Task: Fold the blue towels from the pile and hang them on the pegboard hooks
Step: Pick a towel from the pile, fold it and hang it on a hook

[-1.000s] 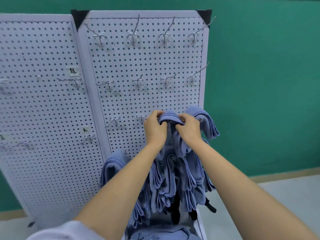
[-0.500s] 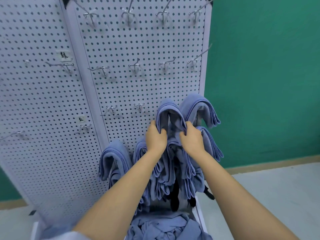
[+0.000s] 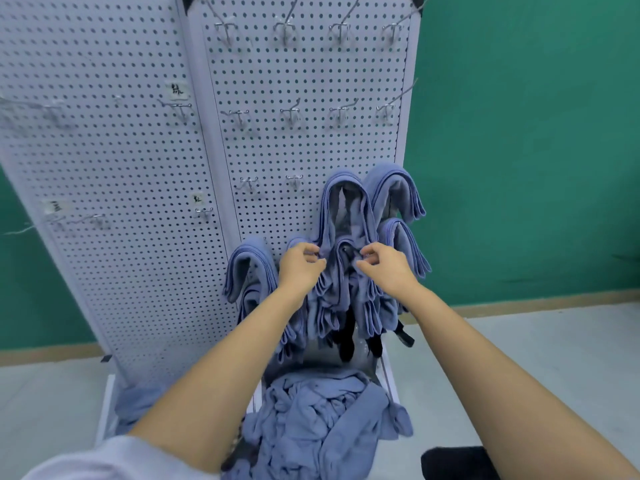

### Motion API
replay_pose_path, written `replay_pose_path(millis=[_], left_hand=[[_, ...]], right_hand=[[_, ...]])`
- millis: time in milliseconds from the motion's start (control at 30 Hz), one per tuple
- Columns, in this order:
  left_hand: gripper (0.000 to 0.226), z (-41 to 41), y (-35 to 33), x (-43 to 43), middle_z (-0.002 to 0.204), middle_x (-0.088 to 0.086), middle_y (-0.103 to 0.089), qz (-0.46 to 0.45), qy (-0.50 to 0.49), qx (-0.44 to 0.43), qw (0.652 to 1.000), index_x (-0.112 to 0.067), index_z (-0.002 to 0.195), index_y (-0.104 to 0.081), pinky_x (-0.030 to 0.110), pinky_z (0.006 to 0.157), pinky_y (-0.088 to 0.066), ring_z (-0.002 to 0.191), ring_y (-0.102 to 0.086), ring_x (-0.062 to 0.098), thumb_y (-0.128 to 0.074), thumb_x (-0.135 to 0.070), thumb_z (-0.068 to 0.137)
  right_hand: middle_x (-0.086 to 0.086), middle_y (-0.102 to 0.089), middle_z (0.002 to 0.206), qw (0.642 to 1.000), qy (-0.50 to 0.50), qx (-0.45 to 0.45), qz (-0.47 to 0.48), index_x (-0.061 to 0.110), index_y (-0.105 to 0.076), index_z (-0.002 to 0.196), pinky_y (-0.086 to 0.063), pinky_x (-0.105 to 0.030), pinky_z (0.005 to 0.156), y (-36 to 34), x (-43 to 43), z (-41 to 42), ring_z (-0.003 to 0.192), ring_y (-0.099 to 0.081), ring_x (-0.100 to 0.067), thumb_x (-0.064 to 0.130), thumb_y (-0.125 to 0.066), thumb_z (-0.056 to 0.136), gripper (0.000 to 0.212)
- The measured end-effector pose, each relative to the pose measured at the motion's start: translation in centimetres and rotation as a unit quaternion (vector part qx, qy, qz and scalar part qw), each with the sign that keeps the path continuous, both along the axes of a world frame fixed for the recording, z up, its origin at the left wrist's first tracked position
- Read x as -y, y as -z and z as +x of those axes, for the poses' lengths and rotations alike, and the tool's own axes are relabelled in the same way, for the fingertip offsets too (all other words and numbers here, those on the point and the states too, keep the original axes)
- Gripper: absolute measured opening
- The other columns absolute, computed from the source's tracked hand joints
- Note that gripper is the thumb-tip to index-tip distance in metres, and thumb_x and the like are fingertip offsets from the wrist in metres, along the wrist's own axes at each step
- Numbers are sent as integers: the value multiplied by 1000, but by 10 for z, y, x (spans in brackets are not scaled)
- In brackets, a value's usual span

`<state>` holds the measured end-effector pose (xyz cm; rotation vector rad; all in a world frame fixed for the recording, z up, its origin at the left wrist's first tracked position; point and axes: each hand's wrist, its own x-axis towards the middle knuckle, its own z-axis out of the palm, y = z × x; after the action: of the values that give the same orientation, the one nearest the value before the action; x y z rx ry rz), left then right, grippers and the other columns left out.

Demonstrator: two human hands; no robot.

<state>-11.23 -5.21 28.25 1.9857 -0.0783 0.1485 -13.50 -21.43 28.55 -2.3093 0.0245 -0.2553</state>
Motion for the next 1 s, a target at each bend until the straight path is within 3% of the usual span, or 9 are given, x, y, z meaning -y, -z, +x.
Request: replay_pose_path(millis=[233,400,500,600,700,767,900,1000], left_hand=[[15,-68,81,-36,104,6,-61,5,-11,-86,996,-10,107,-64,33,90,-49,98,-57,20,-61,-9,92],[9,-96,163,-53,104,14,-67,32,-1,-161,986,-9,95,-65,36,91,-50,99,-62,28,-61,-3,91],[12,-104,207,-58,100,14,-64,56,11,-206,977,-6,100,-66,36,87,-49,94,-59,30,-56,-2,93],[15,-103,243,-54,88,14,-61,81,10,-246,966,-10,86,-64,38,77,-50,81,-55,31,-53,-2,93],[15,-95,275,-46,102,19,-67,92,15,-278,956,-4,97,-68,42,88,-51,98,-60,37,-54,-1,92],[16,-86,294,-39,107,17,-67,95,18,-288,953,-2,101,-68,39,88,-51,104,-61,35,-56,-1,91],[20,-51,330,-18,101,3,-67,115,32,-301,946,-13,97,-69,23,80,-46,98,-61,20,-55,-2,87],[21,-21,356,0,90,-2,-60,138,50,-301,942,-18,89,-66,20,75,-44,89,-56,14,-54,-2,86]], right_hand=[[-11,-66,106,996,-32,-79,-22,5,-61,115,-45,-26,83,81,-25,-67,100,-61,-23,18,-59,94,24],[2,-56,71,990,-38,-139,-7,7,-64,101,-40,-25,69,158,-38,-94,68,-52,-12,12,-61,91,11],[-15,-64,84,981,-30,-193,-18,-2,-65,102,-46,-33,69,199,-39,-102,77,-56,-25,10,-56,92,18],[-36,-60,100,973,-26,-229,-24,-16,-60,102,-49,-50,83,233,-38,-100,98,-56,-48,0,-51,87,24],[-29,-66,102,968,-25,-247,-34,-9,-65,103,-49,-42,83,262,-34,-90,98,-60,-41,0,-51,87,23],[-25,-67,103,963,-26,-264,-42,-8,-65,102,-46,-35,74,282,-29,-80,92,-60,-37,1,-51,87,22],[-17,-70,97,954,-17,-298,-30,3,-66,104,-44,-29,70,325,-17,-47,96,-62,-32,2,-50,87,23],[-16,-70,101,947,-12,-318,-43,5,-66,105,-44,-28,69,348,-9,-15,97,-62,-32,4,-49,87,25]])
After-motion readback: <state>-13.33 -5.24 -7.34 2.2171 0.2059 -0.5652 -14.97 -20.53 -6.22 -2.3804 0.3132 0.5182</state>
